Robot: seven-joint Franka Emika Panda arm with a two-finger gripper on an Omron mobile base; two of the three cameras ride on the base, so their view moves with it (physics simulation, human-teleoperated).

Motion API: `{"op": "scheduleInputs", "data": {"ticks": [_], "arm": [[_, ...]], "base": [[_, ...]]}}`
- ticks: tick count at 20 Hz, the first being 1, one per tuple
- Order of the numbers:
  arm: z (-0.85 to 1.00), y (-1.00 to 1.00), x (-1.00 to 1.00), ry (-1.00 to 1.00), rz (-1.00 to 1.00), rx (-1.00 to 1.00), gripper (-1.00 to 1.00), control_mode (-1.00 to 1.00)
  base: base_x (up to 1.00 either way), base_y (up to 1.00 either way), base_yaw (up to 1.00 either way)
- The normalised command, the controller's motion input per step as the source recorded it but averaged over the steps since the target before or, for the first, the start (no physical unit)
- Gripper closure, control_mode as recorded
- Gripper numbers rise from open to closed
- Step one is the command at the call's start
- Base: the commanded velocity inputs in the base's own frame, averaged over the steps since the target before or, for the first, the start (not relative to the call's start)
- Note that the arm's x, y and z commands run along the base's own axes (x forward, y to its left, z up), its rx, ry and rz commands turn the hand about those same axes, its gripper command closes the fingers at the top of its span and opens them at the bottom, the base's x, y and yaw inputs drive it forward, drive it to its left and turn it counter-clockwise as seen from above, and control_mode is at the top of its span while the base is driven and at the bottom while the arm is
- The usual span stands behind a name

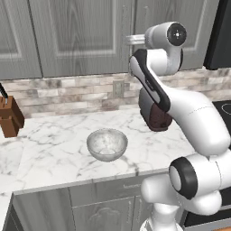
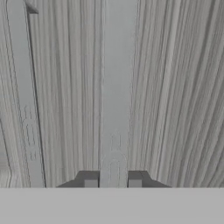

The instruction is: Open the cabinet. Pick the banana and apple from the cabinet and place them into the bowl. Then close the cabinet.

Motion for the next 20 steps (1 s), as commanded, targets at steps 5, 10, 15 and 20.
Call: {"op": "scheduleInputs", "data": {"ticks": [5, 10, 15, 20], "arm": [[0.00, 0.00, -0.37, 0.01, 0.00, 0.00, 1.00, -1.00], [0.00, 0.00, -0.41, 0.02, 0.00, 0.00, 1.00, -1.00], [0.00, 0.00, -0.42, 0.01, 0.00, 0.00, 1.00, -1.00], [0.00, 0.00, -0.40, 0.01, 0.00, 0.00, 1.00, -1.00]], "base": [[0.00, 0.00, 0.00], [0.00, 0.00, 0.00], [0.00, 0.00, 0.00], [0.00, 0.00, 0.00]]}}
